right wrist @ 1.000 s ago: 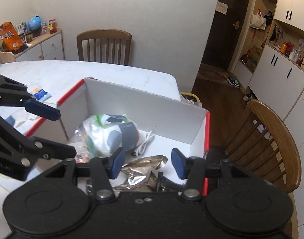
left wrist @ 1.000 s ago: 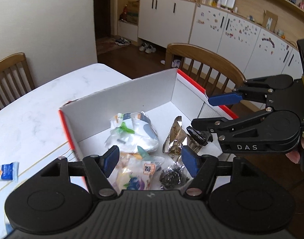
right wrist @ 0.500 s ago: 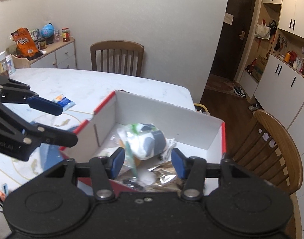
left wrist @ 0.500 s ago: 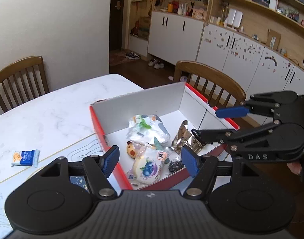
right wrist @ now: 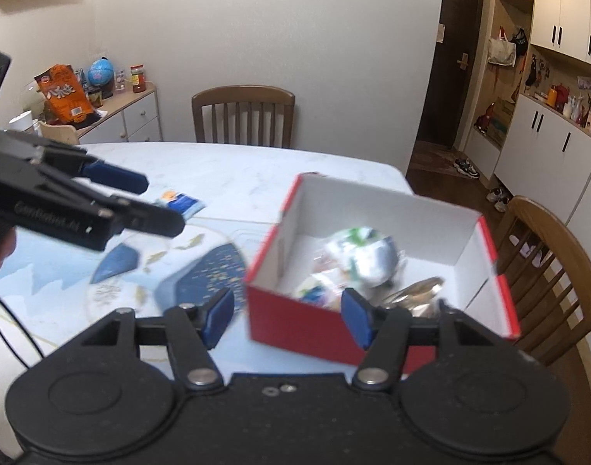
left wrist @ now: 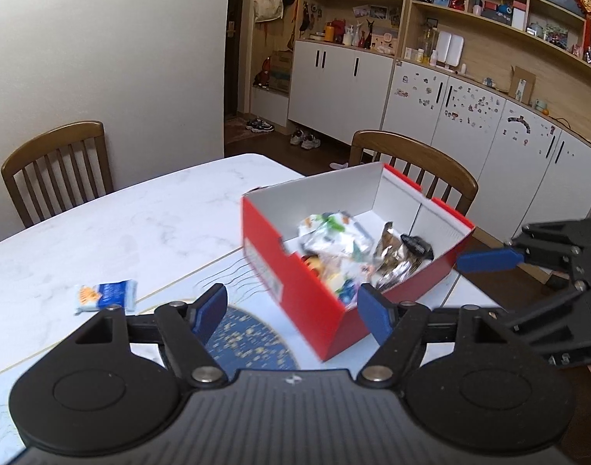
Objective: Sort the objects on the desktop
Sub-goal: 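Withdraw both tools from the box toward the remaining packets on the table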
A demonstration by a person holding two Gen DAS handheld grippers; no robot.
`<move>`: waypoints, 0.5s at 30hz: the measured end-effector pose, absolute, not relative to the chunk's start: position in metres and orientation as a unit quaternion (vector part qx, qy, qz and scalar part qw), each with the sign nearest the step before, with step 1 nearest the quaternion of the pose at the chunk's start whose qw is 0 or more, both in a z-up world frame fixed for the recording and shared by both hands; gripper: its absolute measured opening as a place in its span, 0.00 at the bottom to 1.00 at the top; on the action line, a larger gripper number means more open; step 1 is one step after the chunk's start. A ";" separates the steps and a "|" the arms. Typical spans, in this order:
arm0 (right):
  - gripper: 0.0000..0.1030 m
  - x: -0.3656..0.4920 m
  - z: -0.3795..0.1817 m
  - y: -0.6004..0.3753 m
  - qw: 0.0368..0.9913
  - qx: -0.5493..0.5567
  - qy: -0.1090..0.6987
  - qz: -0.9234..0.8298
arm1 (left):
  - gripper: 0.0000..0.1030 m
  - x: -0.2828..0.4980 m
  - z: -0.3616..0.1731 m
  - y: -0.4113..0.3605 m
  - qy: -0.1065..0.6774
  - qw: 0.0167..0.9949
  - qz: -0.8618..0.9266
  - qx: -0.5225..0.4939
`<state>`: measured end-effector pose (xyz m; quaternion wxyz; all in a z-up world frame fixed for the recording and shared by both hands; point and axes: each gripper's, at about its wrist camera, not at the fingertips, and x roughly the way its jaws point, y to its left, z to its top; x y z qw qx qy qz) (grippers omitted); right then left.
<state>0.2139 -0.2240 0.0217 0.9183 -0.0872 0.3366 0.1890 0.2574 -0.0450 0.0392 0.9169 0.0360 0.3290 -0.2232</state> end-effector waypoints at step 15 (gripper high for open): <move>0.77 0.146 -0.008 -0.122 0.912 -0.066 0.366 0.170 | 0.84 0.241 0.018 0.047 0.330 0.913 -0.237 0.047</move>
